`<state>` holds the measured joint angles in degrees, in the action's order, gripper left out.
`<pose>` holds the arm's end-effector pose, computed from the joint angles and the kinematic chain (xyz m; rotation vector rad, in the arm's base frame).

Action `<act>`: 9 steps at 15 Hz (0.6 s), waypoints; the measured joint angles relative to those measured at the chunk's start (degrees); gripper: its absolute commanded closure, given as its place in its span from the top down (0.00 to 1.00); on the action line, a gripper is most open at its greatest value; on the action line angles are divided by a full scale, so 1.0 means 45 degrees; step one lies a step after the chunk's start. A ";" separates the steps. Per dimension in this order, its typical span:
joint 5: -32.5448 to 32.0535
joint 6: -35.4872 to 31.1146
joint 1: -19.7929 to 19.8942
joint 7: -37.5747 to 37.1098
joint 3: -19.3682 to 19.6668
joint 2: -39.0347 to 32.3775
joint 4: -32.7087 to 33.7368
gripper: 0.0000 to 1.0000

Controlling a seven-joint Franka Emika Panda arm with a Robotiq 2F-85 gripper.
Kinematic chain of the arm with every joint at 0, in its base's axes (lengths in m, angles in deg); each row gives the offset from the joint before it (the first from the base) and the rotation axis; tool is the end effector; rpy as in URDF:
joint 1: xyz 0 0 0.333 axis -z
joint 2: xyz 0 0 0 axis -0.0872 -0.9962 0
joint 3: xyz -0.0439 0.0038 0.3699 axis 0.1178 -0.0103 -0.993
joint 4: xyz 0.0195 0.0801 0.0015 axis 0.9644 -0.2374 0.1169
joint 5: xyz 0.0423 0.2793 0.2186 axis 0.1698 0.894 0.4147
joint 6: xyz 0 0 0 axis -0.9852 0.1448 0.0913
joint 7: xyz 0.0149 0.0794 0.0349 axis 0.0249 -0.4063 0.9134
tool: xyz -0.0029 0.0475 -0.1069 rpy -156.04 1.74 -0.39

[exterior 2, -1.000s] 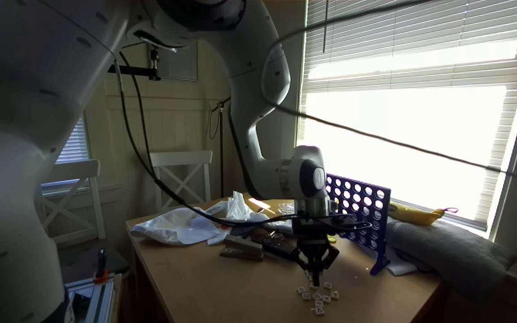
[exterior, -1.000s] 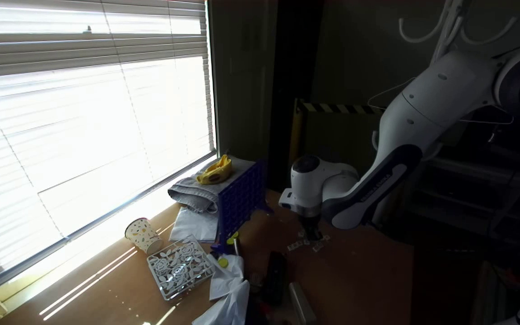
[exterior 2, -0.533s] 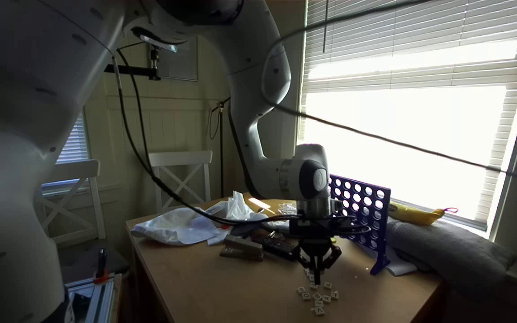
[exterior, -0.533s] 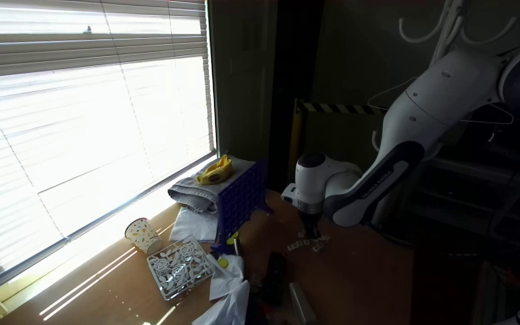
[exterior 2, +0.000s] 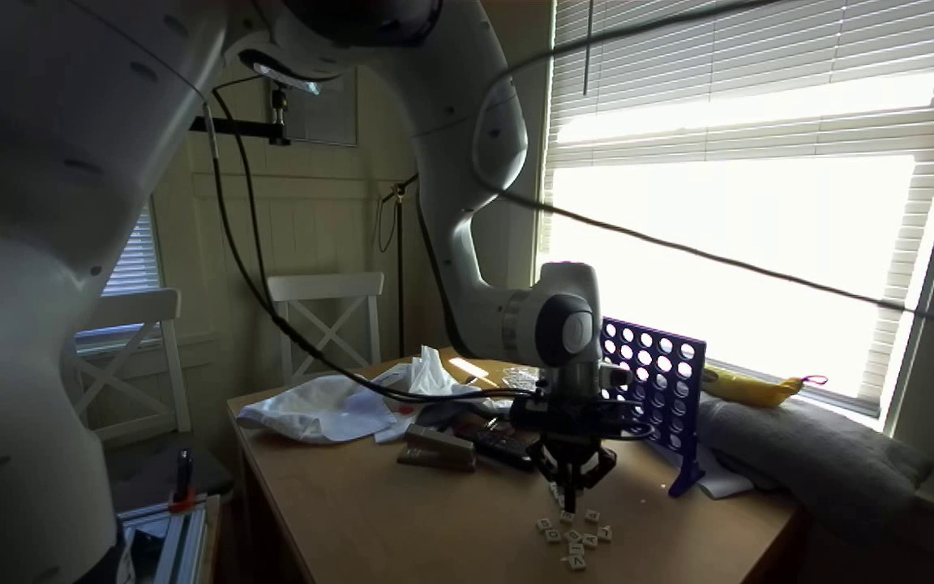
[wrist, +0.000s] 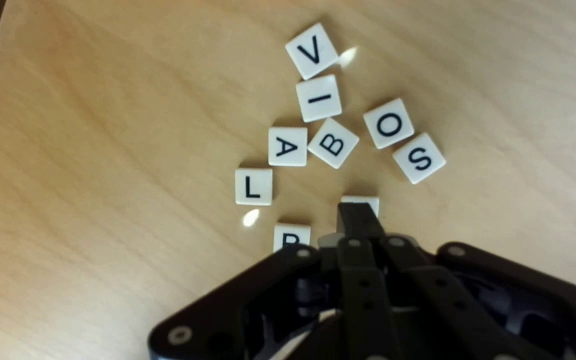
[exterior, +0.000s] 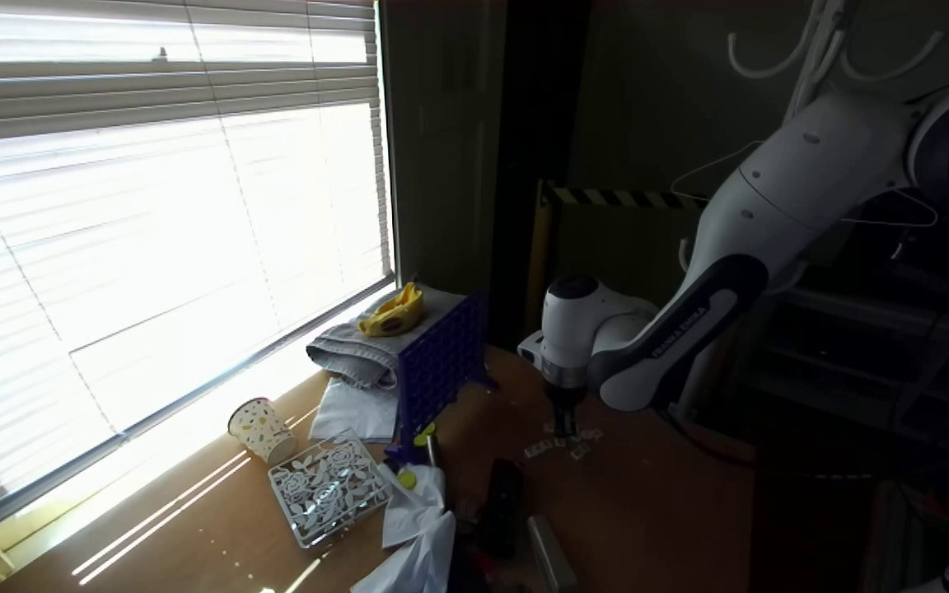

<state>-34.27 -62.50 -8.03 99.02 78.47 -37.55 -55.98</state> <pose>0.5719 0.0645 0.2186 2.7998 1.0708 -0.0614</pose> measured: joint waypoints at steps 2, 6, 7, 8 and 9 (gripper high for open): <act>0.0268 0.0000 0.0010 -0.0255 0.0001 -0.0016 -0.0004 0.00; 0.0724 -0.0048 0.0062 -0.0589 0.0002 -0.0093 -0.0005 0.00; 0.0819 -0.0108 0.0083 -0.0628 0.0002 -0.0119 -0.0005 0.00; 0.0894 -0.0189 0.0106 -0.0667 0.0002 -0.0150 -0.0005 0.00; 0.0955 -0.0267 0.0127 -0.0696 0.0002 -0.0182 -0.0005 0.00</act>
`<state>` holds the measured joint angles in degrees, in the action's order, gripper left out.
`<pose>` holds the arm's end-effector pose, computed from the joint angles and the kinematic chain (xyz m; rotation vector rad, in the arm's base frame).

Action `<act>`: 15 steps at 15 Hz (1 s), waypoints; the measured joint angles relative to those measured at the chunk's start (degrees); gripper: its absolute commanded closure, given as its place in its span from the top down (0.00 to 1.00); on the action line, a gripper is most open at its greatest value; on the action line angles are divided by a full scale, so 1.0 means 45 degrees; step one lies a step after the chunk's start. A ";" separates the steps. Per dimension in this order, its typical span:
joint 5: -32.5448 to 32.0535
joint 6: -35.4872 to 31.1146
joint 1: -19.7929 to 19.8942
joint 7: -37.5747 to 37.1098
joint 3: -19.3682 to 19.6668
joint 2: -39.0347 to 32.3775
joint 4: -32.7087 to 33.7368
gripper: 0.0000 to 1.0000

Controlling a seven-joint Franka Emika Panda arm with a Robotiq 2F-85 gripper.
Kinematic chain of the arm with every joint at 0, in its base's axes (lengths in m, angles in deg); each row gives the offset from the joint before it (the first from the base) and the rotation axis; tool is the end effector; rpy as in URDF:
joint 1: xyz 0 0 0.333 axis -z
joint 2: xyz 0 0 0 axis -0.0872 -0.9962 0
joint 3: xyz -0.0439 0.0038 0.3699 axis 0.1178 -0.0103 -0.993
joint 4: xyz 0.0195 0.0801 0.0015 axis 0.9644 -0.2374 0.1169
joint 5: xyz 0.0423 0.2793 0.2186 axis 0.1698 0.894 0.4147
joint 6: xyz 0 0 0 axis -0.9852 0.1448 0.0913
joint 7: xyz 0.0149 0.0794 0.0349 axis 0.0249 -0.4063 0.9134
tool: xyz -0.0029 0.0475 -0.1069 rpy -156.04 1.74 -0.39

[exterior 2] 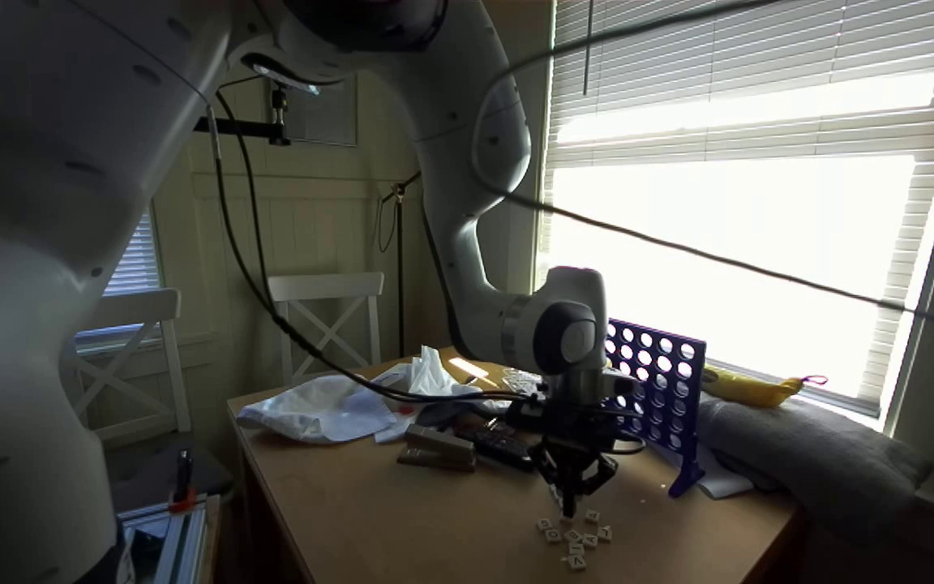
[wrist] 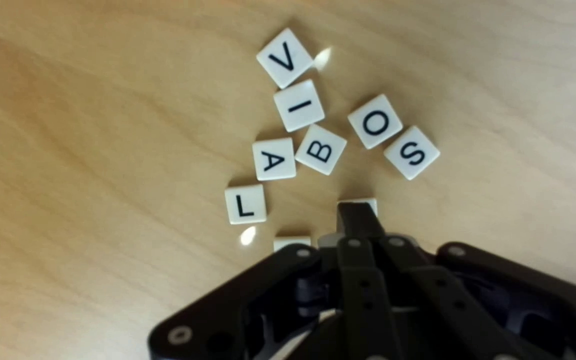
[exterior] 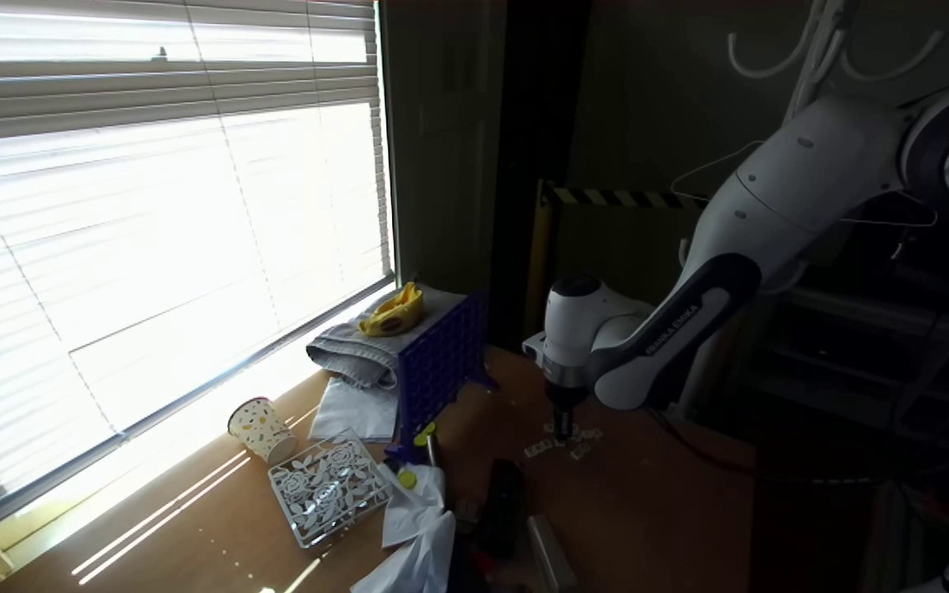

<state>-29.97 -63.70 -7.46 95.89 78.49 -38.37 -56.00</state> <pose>0.5736 0.0581 0.2122 2.9002 0.8986 -0.0441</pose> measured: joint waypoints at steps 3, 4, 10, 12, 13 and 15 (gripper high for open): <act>0.0126 -0.0210 0.0045 -0.0105 0.0000 -0.0119 0.0000 0.00; 0.0137 -0.0264 0.0049 -0.0136 0.0000 -0.0139 0.0001 0.00; 0.0157 -0.0323 0.0048 -0.0201 0.0001 -0.0148 0.0001 0.00; 0.0153 -0.0328 0.0035 -0.0185 0.0001 -0.0149 0.0002 0.00; 0.0142 -0.0328 0.0024 -0.0160 0.0002 -0.0150 0.0002 0.00; 0.0084 -0.0328 -0.0012 -0.0118 0.0017 -0.0150 0.0002 0.00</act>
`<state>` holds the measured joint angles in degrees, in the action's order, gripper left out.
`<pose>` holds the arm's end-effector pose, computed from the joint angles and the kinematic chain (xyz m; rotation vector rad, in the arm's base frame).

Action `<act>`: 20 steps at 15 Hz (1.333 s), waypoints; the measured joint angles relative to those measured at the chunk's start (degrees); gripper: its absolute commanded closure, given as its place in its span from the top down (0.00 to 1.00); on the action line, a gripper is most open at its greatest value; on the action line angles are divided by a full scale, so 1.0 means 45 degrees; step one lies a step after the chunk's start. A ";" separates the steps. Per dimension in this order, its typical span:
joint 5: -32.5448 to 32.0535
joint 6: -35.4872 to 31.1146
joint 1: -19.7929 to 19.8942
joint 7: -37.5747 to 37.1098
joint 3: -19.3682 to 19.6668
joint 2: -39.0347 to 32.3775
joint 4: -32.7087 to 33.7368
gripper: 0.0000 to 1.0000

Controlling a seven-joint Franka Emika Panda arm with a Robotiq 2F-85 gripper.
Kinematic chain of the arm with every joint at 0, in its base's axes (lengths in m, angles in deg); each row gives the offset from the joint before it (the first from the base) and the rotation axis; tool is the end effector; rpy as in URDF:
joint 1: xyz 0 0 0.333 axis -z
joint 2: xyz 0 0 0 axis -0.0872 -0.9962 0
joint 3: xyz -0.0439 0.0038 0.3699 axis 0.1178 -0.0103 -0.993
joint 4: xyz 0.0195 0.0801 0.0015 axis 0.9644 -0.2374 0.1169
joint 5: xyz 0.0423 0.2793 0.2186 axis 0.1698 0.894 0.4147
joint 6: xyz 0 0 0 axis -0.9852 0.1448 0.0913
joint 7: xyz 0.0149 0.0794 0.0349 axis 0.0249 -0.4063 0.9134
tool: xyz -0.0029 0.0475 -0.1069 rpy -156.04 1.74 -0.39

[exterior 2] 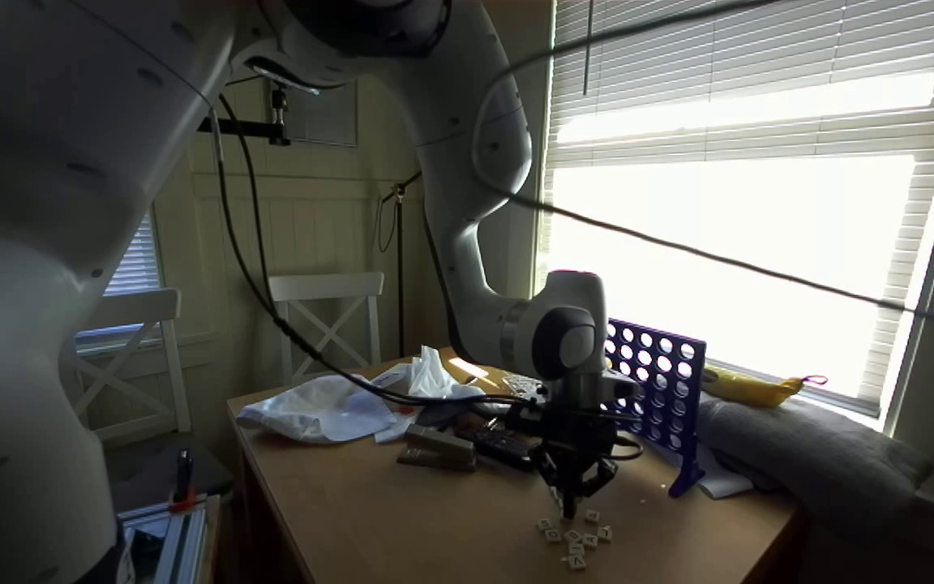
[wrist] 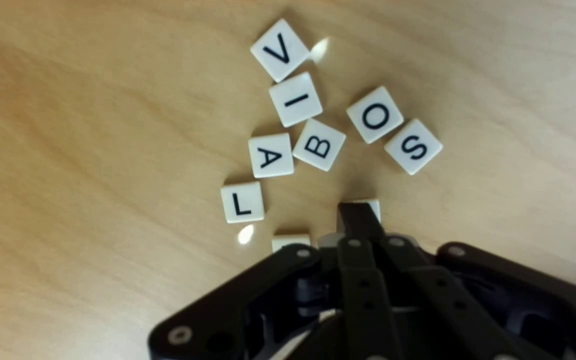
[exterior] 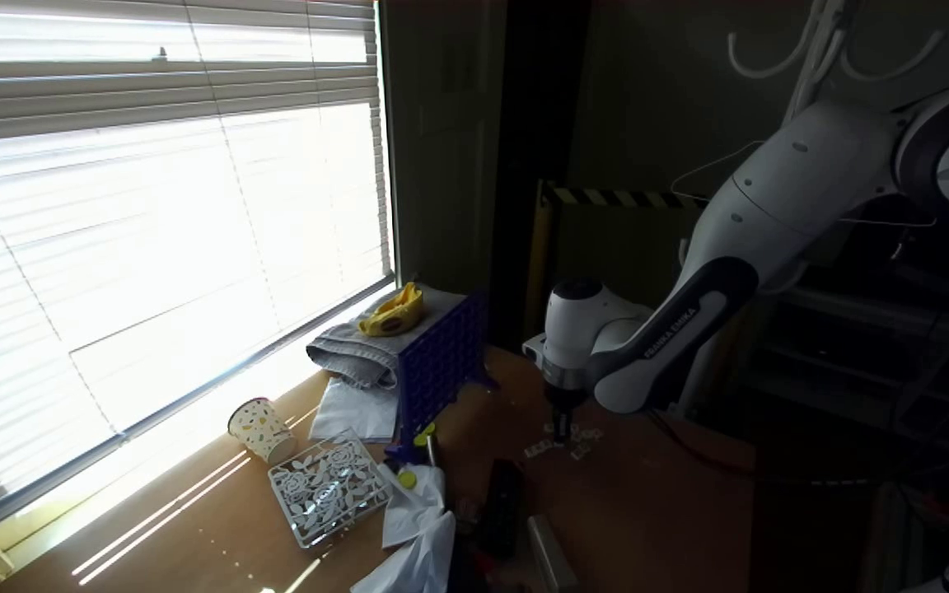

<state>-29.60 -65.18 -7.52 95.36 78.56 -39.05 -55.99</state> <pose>0.5751 0.0591 0.2076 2.9123 0.8814 -0.0215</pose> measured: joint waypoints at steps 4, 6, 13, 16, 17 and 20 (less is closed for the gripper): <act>-0.0232 0.0000 -0.0133 0.0171 0.0088 0.0000 0.0001 0.00; -0.0439 0.0000 -0.0212 0.0261 0.0139 0.0000 0.0002 0.00; -0.1451 0.0000 -0.0619 0.0343 0.0410 -0.0006 0.0015 0.00; -0.1710 0.0000 -0.0716 0.0344 0.0458 -0.0025 0.0046 0.00; -0.1743 0.0000 -0.0739 0.0344 0.0468 -0.0031 0.0057 0.00; -0.1793 0.0000 -0.0808 0.0361 0.0492 -0.0041 0.0072 0.00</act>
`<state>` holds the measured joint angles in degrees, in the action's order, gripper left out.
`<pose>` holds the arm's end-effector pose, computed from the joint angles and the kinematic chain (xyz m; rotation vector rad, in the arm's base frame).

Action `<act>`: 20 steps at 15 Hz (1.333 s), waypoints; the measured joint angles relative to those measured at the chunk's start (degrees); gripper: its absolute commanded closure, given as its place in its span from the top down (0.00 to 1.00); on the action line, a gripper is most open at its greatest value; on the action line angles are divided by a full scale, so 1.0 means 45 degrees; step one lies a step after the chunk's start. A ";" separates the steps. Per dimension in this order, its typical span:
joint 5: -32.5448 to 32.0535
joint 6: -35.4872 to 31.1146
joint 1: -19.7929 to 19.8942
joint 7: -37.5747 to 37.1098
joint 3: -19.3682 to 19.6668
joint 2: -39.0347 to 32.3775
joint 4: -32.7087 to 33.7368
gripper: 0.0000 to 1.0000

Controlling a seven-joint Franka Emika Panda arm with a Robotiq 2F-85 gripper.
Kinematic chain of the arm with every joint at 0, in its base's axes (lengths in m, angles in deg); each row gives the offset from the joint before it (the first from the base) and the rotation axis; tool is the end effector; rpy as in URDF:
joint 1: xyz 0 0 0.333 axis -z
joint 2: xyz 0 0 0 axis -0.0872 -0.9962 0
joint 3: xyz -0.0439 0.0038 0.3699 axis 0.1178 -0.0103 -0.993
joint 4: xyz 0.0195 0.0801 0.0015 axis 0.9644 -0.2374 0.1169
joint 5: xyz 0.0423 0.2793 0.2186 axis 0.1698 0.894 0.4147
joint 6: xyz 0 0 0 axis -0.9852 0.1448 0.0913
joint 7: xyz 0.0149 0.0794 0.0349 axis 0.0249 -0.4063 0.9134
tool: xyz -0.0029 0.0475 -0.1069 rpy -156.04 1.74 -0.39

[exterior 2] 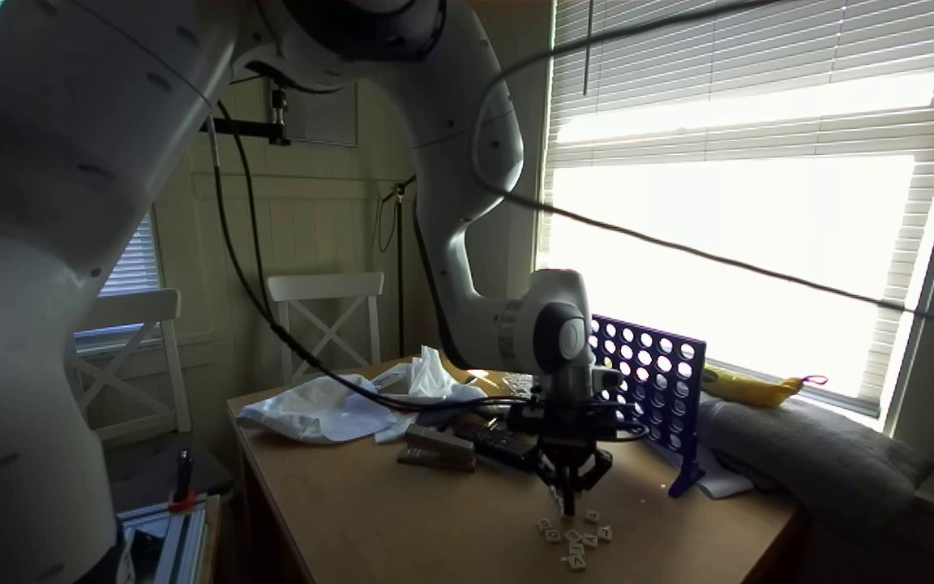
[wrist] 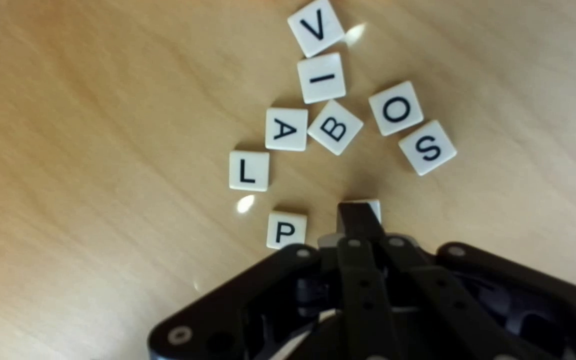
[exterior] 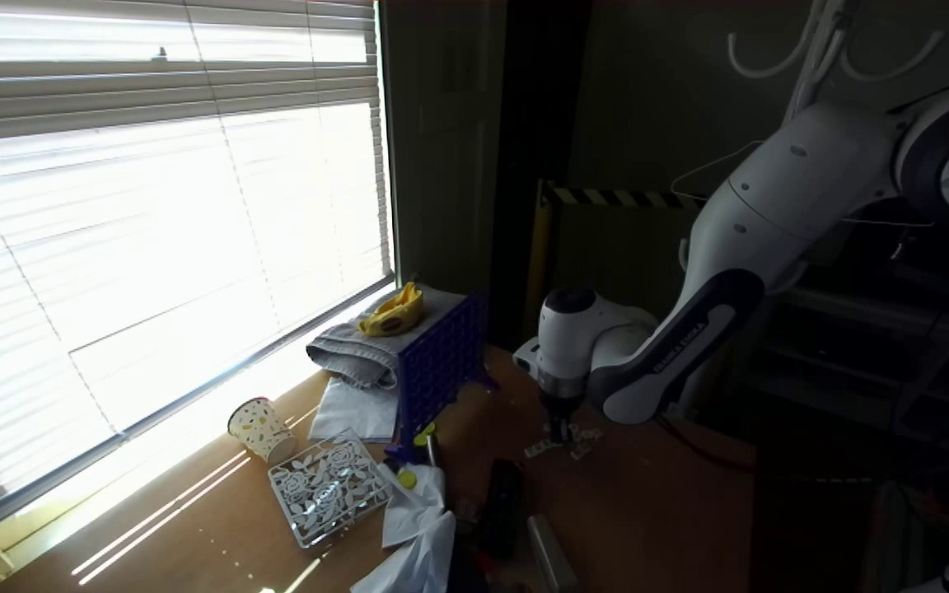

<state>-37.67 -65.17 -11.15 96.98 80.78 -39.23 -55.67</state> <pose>0.5734 0.0778 0.2065 2.7426 1.1180 -0.0312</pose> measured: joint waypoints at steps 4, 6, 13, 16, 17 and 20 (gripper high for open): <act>-0.0008 0.0000 -0.0018 0.0186 0.0000 -0.0003 0.0006 0.00; -0.0015 0.0000 -0.0018 0.0284 0.0000 -0.0002 0.0006 0.00; -0.0015 0.0000 -0.0018 0.0402 0.0000 0.0010 0.0004 0.00; -0.0015 0.0000 -0.0017 0.0402 -0.0007 0.0066 -0.0003 0.00; -0.0014 0.0000 -0.0016 0.0402 -0.0013 0.0106 -0.0006 0.00; 0.0005 0.0052 0.0023 0.0402 -0.0084 0.0333 -0.0095 0.00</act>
<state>-37.64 -64.94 -11.04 98.79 80.40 -37.73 -56.10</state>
